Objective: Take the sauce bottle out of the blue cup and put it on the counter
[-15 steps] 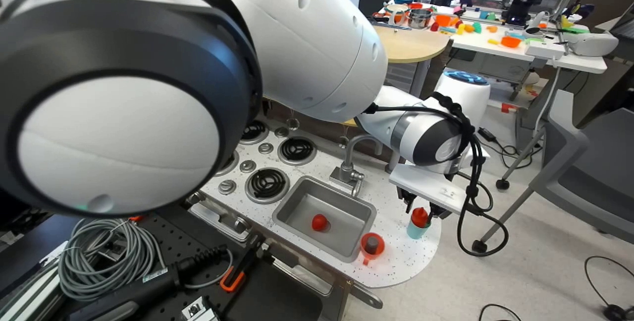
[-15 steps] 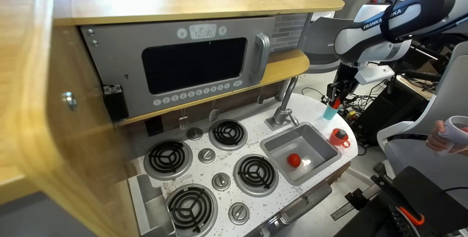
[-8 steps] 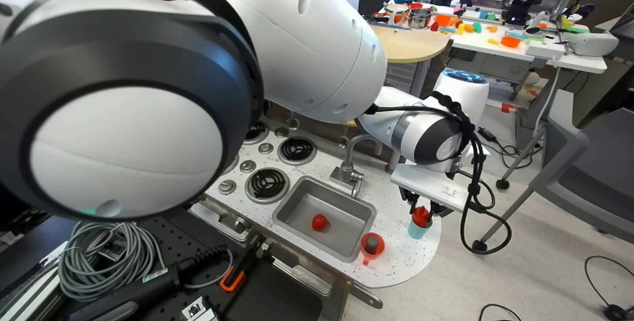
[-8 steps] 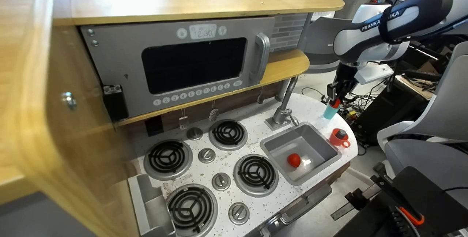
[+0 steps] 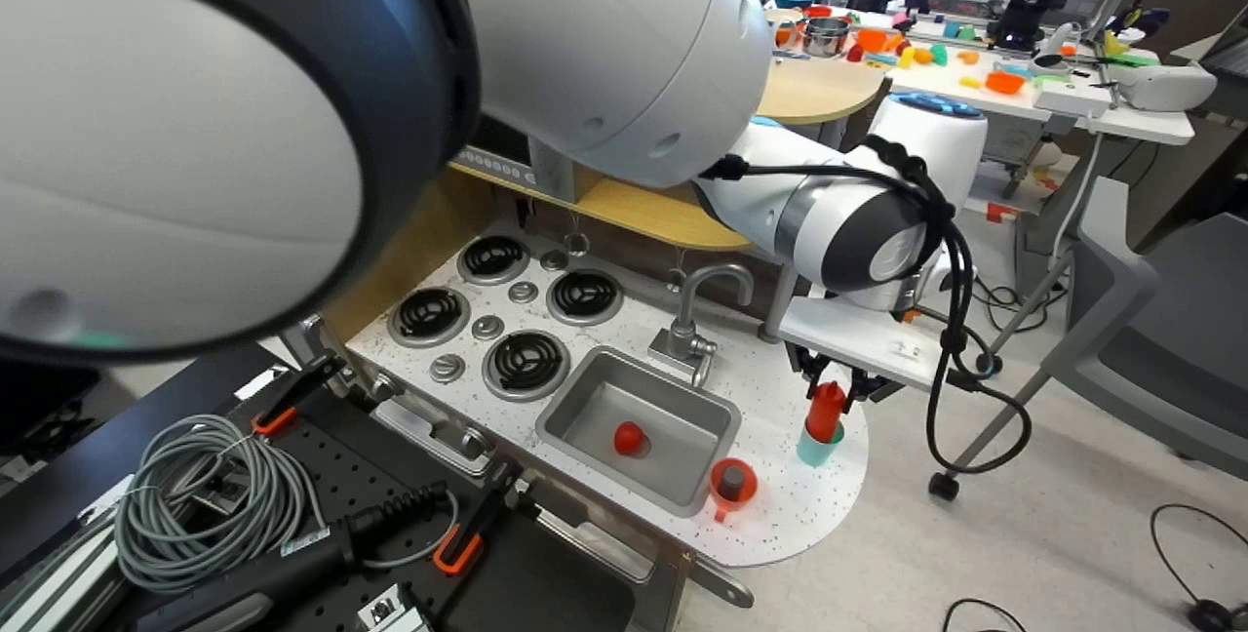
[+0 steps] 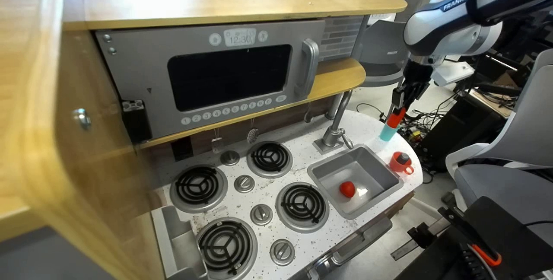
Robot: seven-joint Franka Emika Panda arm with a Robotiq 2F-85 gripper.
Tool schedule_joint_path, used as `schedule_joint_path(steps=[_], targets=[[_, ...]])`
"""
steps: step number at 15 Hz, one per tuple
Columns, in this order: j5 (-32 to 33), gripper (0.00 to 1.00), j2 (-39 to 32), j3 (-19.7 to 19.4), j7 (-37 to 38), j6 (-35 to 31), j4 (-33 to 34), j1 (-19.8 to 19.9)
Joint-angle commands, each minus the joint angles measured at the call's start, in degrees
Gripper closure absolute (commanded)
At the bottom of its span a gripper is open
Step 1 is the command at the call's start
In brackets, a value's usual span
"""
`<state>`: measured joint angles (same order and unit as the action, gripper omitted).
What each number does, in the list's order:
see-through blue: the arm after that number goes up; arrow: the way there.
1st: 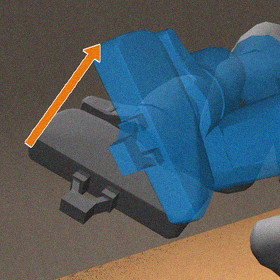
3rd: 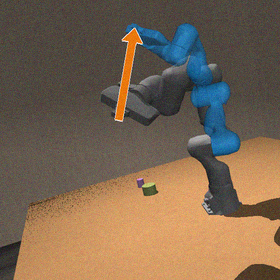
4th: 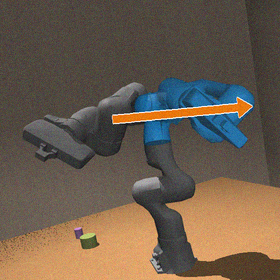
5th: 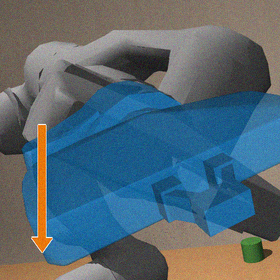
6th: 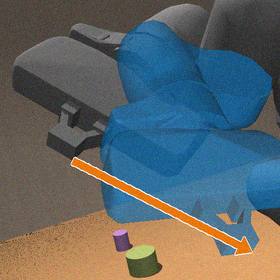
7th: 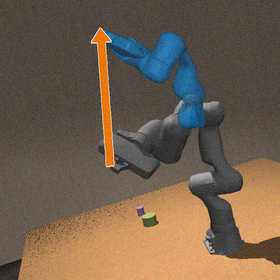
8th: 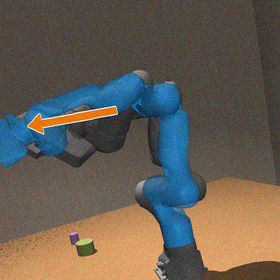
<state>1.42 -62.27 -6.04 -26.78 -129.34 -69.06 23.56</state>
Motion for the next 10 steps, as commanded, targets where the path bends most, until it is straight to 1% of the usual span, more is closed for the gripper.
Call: schedule_joint_path(steps=[1,4,6,10], targets=[[-1.5,0.87,10.3,1.8,-3.6,0.4,-11.0,1.2],[-1.9,0.87,15.3,1.3,-4.0,0.3,-16.1,1.3],[-1.7,0.87,18.1,1.9,-4.1,0.2,-19.3,2.4],[-1.8,0.87,20.1,1.1,-3.4,-0.7,-23.8,3.2]])
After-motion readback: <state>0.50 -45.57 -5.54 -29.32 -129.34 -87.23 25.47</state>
